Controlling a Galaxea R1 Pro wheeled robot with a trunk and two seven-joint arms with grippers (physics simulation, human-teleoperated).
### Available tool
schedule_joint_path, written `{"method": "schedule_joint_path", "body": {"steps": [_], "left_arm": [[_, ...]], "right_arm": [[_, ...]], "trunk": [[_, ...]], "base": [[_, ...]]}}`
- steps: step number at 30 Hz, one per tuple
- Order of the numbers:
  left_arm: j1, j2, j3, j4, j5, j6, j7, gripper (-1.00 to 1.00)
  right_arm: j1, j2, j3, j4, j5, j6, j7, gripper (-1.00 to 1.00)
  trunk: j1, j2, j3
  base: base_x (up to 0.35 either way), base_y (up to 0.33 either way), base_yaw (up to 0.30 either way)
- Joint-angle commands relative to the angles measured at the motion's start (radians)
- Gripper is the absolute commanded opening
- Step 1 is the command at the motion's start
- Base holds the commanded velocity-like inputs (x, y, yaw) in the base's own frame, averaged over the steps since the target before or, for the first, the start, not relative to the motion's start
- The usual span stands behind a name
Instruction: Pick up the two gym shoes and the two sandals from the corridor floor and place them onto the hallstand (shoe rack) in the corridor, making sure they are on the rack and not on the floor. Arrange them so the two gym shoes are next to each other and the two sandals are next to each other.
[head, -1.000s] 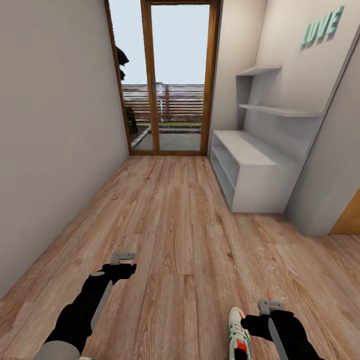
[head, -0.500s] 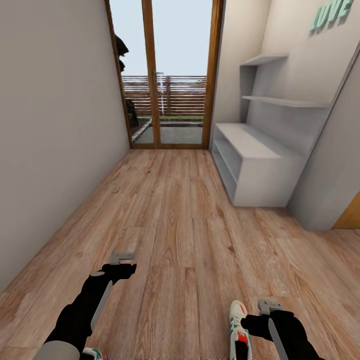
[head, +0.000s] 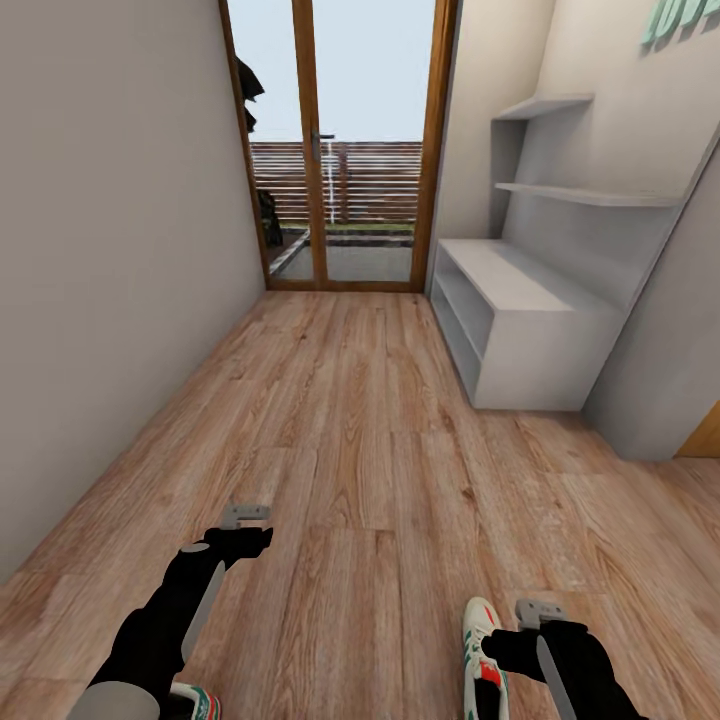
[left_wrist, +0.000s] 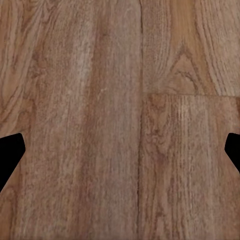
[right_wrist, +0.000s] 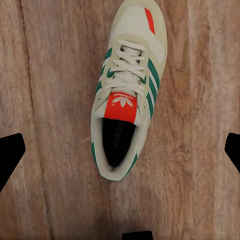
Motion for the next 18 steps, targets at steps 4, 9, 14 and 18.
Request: {"method": "schedule_joint_path", "body": {"steps": [4, 9, 14, 18], "left_arm": [[0.0, 0.0, 0.0, 0.0, 0.0, 0.0, 0.0, 1.0], [0.0, 0.0, 0.0, 0.0, 0.0, 0.0, 0.0, 1.0], [0.0, 0.0, 0.0, 0.0, 0.0, 0.0, 0.001, 1.0], [0.0, 0.0, -0.001, 0.0, 0.0, 0.0, 0.0, 1.0]], "right_arm": [[0.0, 0.0, 0.0, 0.0, 0.0, 0.0, 0.0, 1.0], [0.001, 0.0, 0.0, 0.0, 0.0, 0.0, 0.0, 1.0], [0.0, 0.0, 0.0, 0.0, 0.0, 0.0, 0.0, 1.0], [0.0, 0.0, -0.001, 0.0, 0.0, 0.0, 0.0, 1.0]], "trunk": [[0.002, -0.001, -0.015], [0.003, -0.001, -0.023], [0.003, -0.001, -0.023], [0.003, -0.001, -0.023]], "base": [[0.0, 0.0, 0.002], [0.0, 0.0, 0.0], [0.0, 0.0, 0.0], [0.0, 0.0, 0.0]]}}
